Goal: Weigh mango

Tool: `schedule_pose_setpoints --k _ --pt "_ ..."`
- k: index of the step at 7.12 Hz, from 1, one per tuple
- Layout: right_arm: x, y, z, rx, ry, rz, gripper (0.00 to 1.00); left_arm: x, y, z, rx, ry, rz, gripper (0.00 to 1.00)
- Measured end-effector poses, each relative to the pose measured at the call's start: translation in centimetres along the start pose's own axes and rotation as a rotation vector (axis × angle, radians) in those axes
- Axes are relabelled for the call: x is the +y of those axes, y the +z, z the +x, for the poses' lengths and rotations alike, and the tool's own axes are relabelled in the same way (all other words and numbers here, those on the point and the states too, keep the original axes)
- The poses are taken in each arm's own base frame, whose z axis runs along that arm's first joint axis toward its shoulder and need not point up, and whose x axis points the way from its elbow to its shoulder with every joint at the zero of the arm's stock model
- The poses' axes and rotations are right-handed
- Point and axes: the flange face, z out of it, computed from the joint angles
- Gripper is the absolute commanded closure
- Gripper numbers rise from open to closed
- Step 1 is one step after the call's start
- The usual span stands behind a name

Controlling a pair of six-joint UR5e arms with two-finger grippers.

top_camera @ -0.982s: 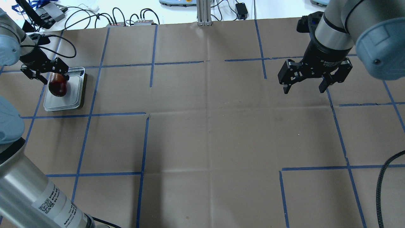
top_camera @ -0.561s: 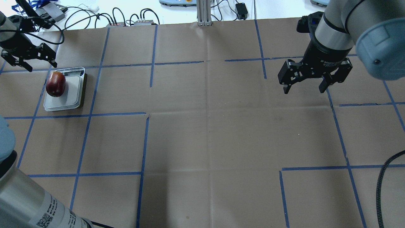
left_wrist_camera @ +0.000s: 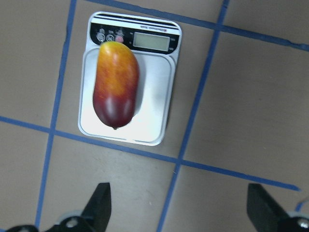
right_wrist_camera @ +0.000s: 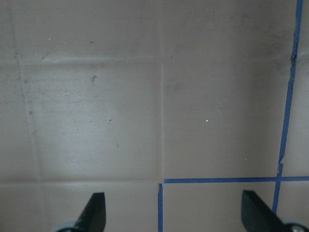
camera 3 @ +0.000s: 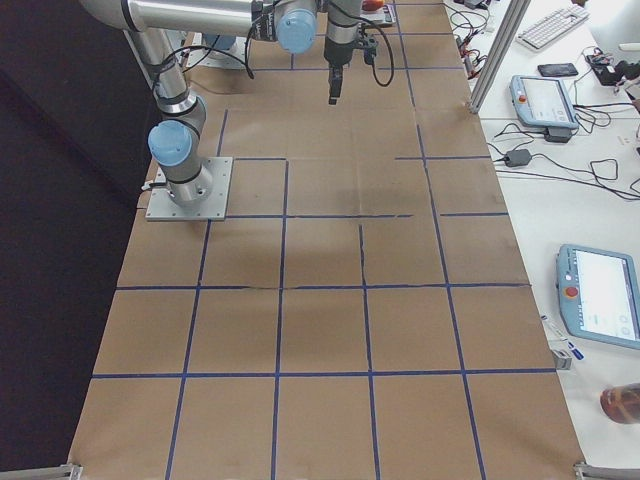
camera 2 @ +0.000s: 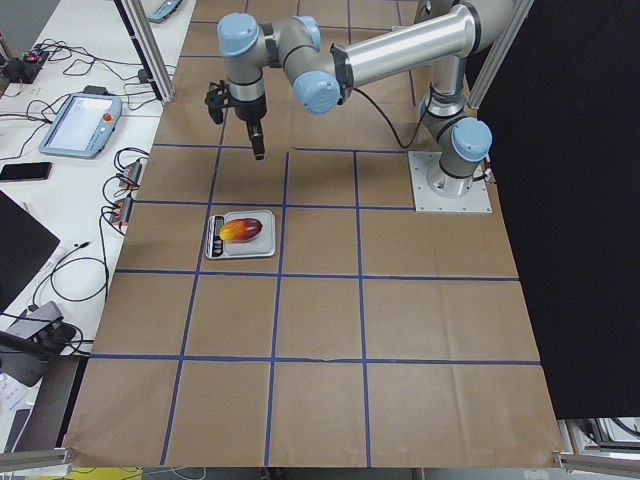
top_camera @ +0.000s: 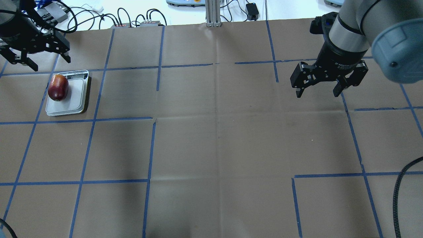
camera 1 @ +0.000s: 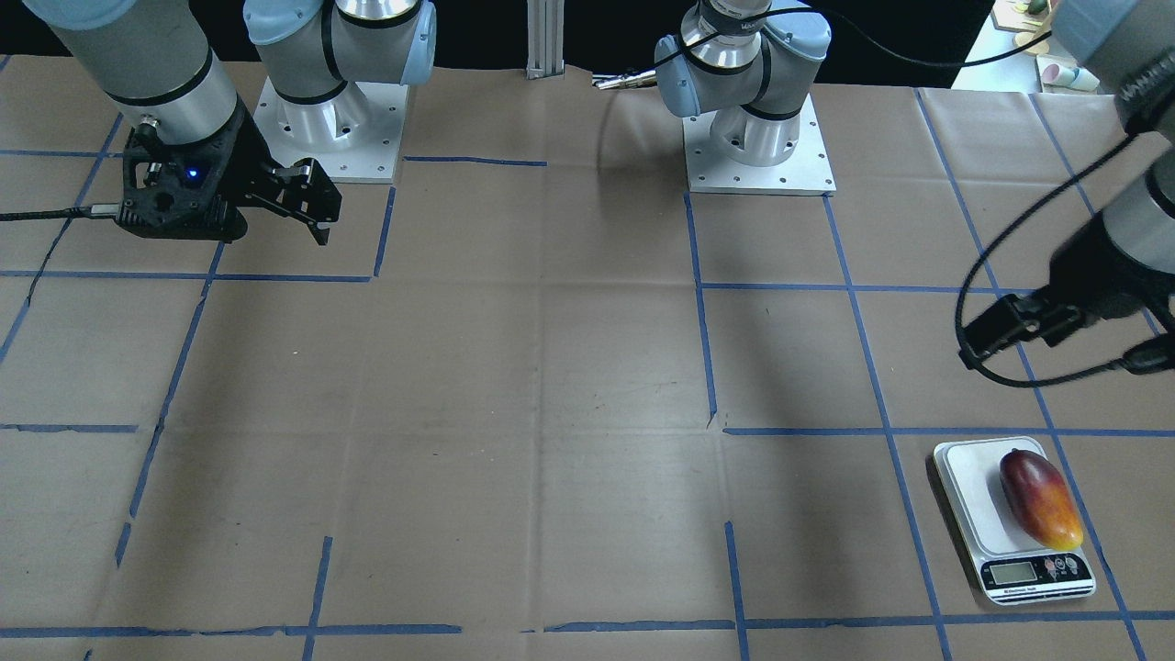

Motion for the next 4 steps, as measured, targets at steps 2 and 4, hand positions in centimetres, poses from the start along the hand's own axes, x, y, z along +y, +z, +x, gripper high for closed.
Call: schedule_pose_setpoints --k 2,4 --pt "0.0 0.0 0.0 0.000 0.000 0.000 0.00 6.6 -1.5 7.4 0.007 -0.001 0.006 0.01" --pt "0.0 0.0 0.0 0.000 0.000 0.000 0.00 10.0 -1.1 12.5 0.007 0.031 -0.004 0.01"
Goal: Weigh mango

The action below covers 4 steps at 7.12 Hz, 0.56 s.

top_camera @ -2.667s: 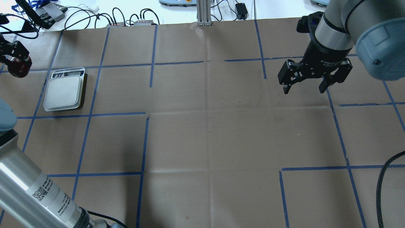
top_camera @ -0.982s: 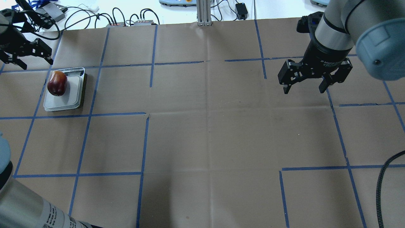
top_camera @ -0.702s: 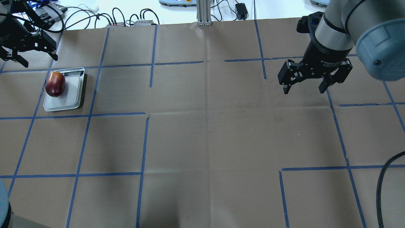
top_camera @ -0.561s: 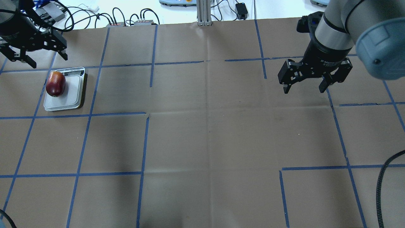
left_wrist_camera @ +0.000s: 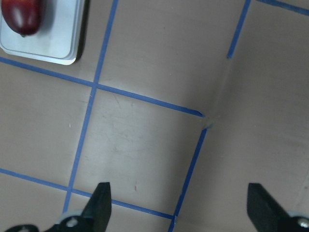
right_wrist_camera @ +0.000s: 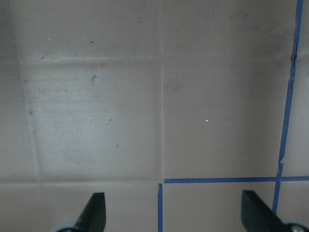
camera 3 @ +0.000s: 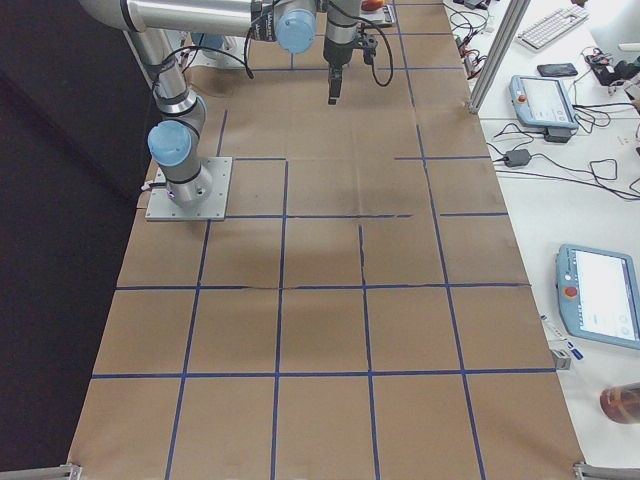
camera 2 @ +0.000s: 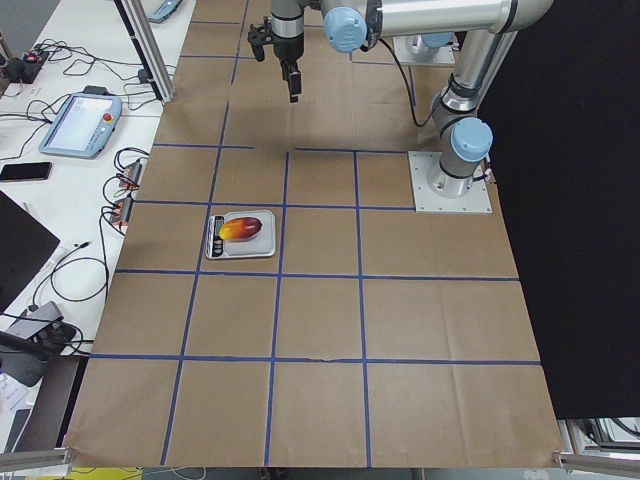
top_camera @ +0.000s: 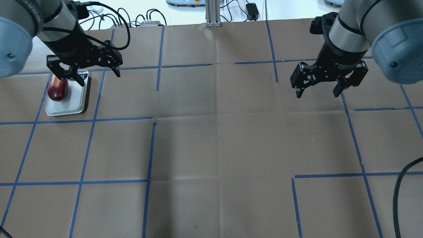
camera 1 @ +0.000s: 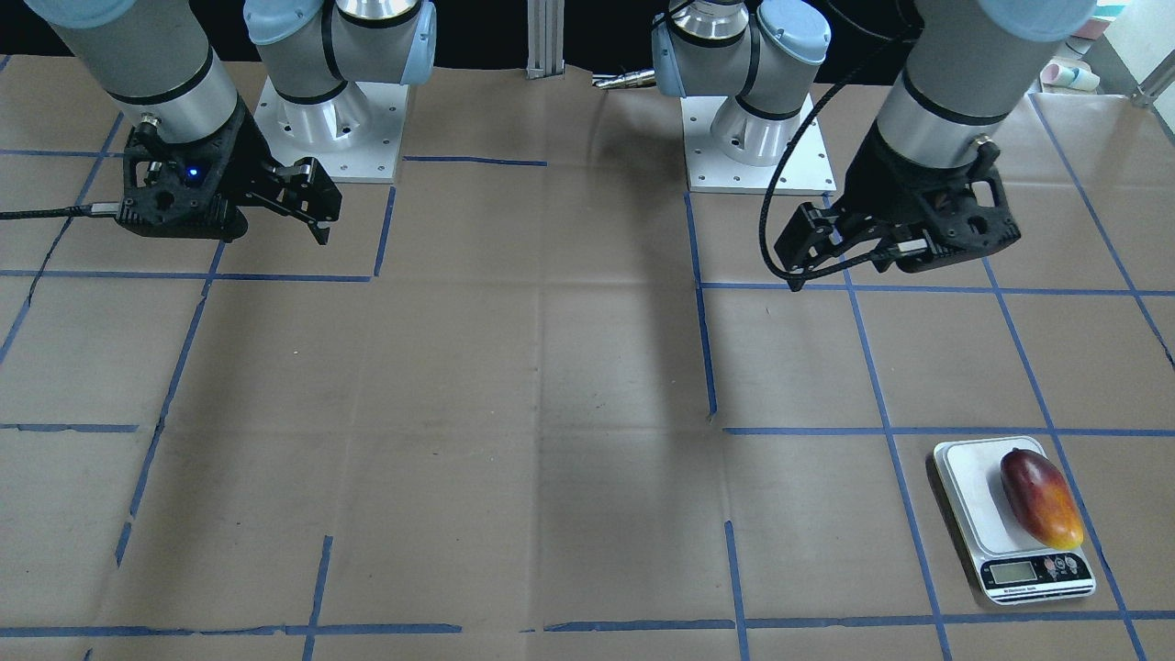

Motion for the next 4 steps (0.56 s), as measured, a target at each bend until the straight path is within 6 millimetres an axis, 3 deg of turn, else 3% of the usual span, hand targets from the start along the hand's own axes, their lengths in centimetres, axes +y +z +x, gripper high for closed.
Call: schedule_pose_setpoints --k 1,4 --pt "0.00 0.00 0.00 0.000 0.000 0.000 0.00 0.63 0.18 1.11 -0.001 0.013 -0.004 0.01" --pt "0.00 0.00 0.00 0.000 0.000 0.000 0.00 1.14 0.09 1.66 0.001 0.029 -0.002 0.01"
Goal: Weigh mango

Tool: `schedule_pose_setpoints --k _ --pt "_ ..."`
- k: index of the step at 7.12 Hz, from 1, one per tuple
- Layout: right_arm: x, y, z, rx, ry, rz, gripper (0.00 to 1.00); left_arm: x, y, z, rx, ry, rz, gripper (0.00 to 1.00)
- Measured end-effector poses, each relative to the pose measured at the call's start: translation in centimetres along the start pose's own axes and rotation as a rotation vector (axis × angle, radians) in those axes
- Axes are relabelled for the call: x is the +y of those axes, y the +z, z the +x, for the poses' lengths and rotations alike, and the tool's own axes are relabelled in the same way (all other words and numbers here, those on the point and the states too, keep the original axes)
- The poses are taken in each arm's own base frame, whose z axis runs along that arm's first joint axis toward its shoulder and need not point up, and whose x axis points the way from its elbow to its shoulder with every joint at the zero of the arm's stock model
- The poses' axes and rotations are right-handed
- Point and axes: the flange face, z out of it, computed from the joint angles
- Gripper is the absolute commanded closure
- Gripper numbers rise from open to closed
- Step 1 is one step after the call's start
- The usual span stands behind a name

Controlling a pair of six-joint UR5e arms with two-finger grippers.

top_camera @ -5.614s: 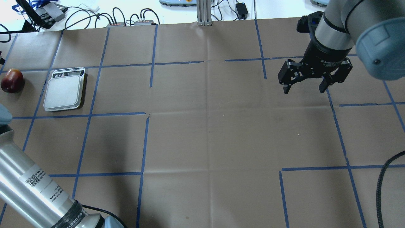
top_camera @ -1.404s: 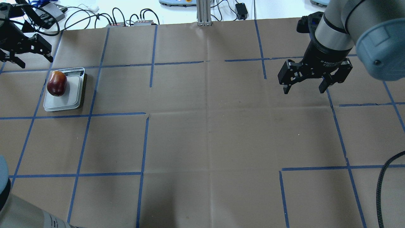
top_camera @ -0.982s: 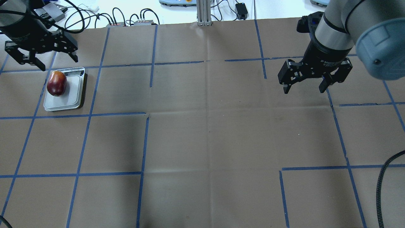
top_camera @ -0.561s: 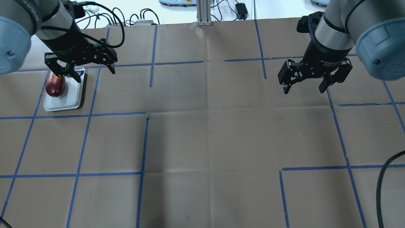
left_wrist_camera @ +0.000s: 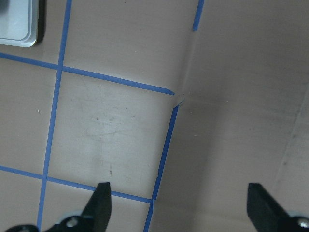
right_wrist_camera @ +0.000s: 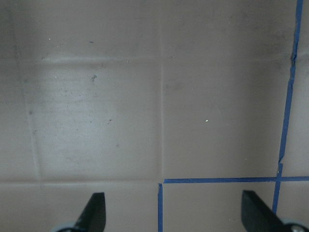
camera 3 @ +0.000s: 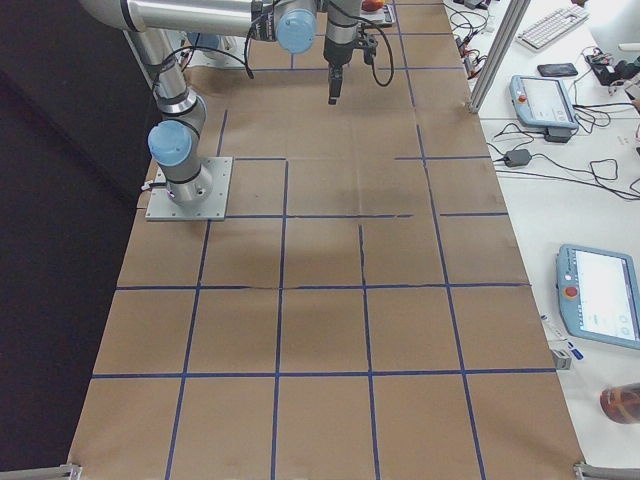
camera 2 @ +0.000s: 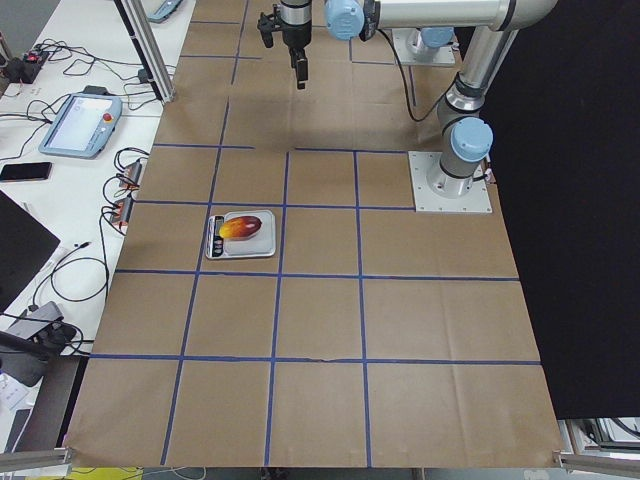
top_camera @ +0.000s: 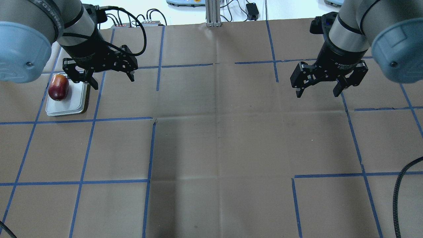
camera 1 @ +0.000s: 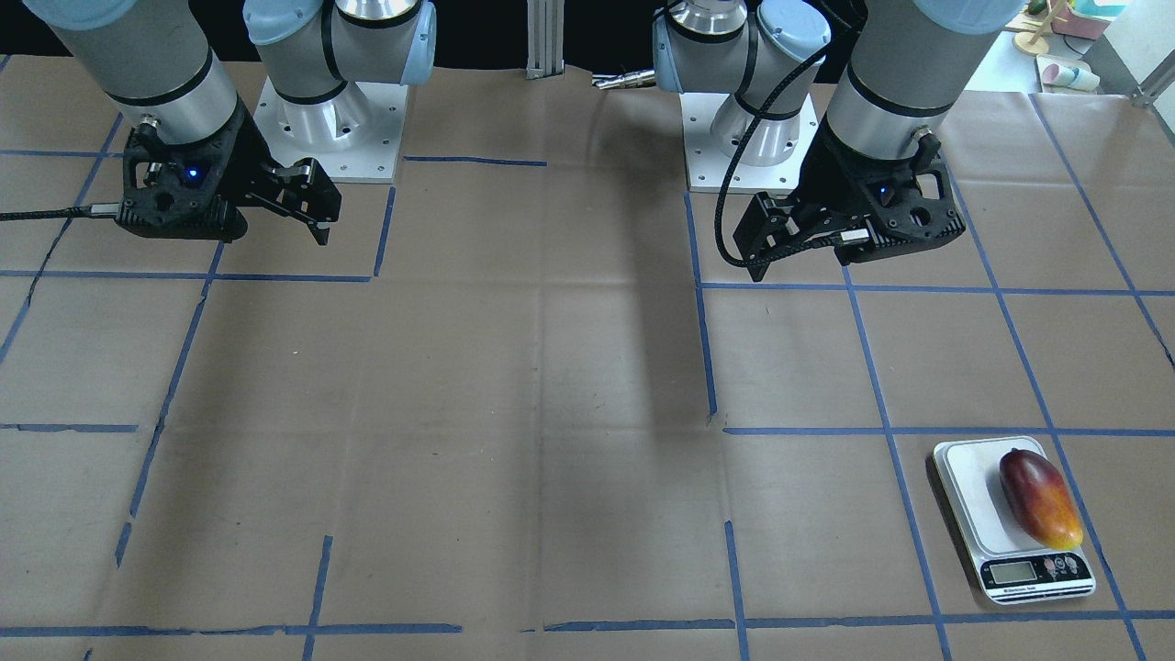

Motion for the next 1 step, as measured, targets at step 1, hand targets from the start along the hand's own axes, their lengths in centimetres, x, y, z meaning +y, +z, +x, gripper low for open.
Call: schedule_pose_setpoints --k 1 --pt "0.00 0.00 0.00 0.000 0.000 0.000 0.00 0.00 0.03 0.02 0.000 0.004 -0.001 0.01"
